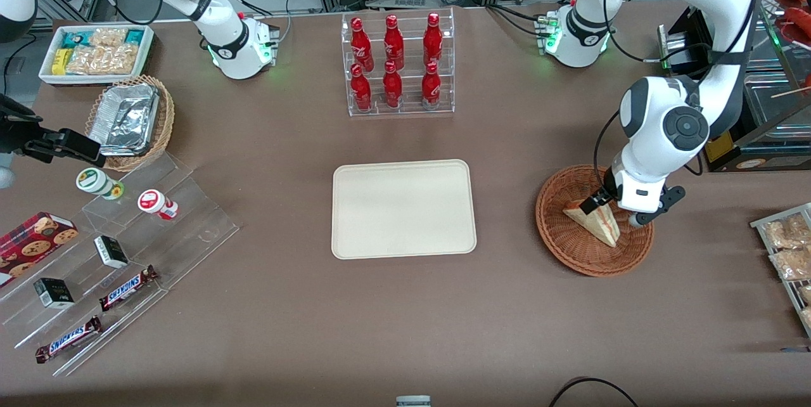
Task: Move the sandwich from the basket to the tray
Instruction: 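Close the left gripper on the wrapped sandwich and lift it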
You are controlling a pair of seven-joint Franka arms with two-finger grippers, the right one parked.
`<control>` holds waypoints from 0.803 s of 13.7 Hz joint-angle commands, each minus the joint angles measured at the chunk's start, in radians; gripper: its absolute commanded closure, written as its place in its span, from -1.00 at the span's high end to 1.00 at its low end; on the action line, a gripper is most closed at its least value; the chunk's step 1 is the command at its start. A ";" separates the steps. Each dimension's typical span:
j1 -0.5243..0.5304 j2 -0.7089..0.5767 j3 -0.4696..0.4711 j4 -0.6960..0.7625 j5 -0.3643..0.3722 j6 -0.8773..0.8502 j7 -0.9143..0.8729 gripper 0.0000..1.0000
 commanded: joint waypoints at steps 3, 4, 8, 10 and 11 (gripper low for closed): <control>0.020 0.066 -0.001 -0.007 0.003 0.090 -0.020 1.00; 0.022 0.069 -0.002 -0.005 0.003 0.093 -0.021 1.00; 0.017 0.075 -0.002 -0.001 -0.003 0.091 -0.047 0.45; 0.017 0.089 -0.004 0.004 -0.003 0.093 -0.053 -0.14; 0.016 0.089 -0.004 0.007 -0.003 0.093 -0.055 -0.39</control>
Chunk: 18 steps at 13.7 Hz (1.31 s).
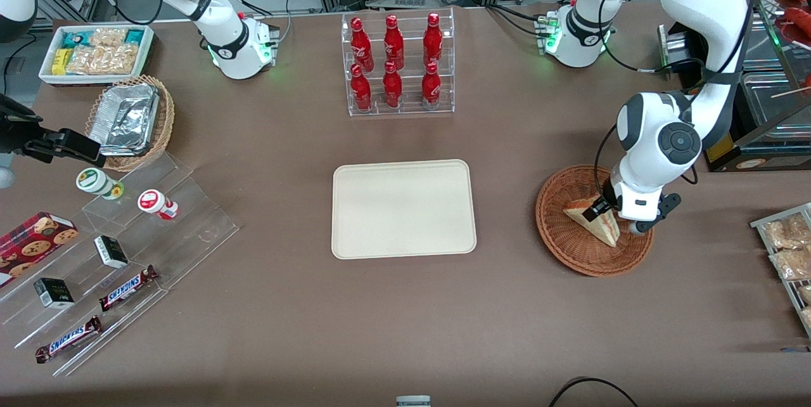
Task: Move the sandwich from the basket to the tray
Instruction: 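Close the left gripper on the wrapped sandwich and lift it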
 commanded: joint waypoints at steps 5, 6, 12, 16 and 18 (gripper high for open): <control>-0.010 0.000 -0.008 0.096 0.003 -0.135 -0.015 -1.00; -0.010 -0.015 -0.008 0.133 0.007 -0.212 -0.010 -1.00; -0.091 -0.047 -0.025 0.383 0.070 -0.548 0.002 -1.00; -0.246 0.031 -0.026 0.569 0.069 -0.640 -0.025 -1.00; -0.323 0.083 -0.026 0.627 0.058 -0.639 -0.031 -1.00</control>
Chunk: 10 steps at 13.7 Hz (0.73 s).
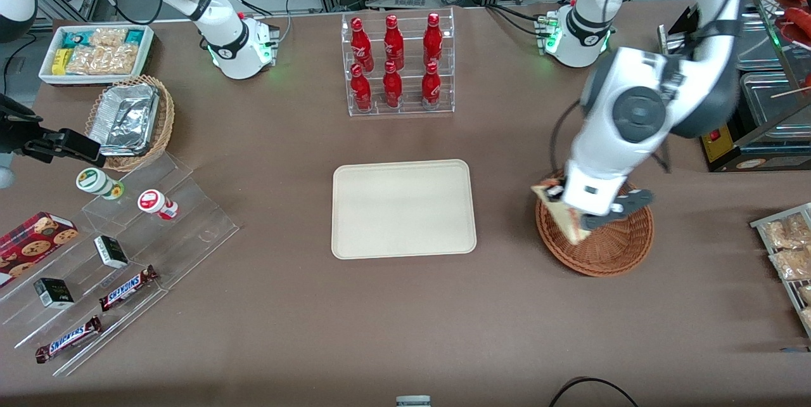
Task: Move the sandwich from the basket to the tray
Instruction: 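Carry the sandwich with the left gripper over the cream tray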
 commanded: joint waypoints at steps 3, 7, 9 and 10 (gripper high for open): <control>-0.176 0.184 0.011 0.185 0.008 -0.024 -0.046 -1.00; -0.295 0.327 0.011 0.323 0.006 -0.013 -0.040 -1.00; -0.324 0.359 -0.004 0.338 0.005 0.041 -0.037 -1.00; -0.332 0.373 -0.012 0.335 0.006 0.076 -0.035 -1.00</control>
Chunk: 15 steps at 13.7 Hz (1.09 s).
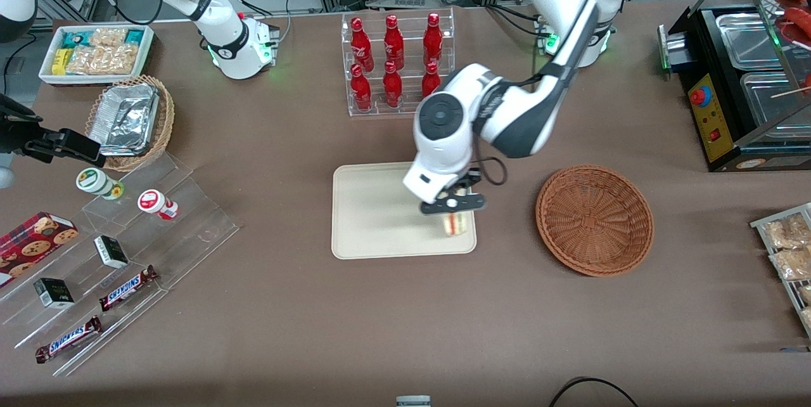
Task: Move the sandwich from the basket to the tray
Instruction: 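Carry the sandwich with the left gripper over the cream tray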
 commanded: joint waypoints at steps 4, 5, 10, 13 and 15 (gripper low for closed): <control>-0.054 0.104 -0.008 0.041 0.008 0.148 -0.004 -1.00; -0.057 0.119 -0.008 0.041 0.006 0.166 -0.004 -1.00; -0.097 0.186 -0.010 0.043 0.009 0.252 -0.010 -1.00; -0.108 0.193 -0.010 0.041 0.006 0.252 -0.017 -1.00; -0.109 0.198 -0.010 0.041 0.006 0.251 -0.019 -0.91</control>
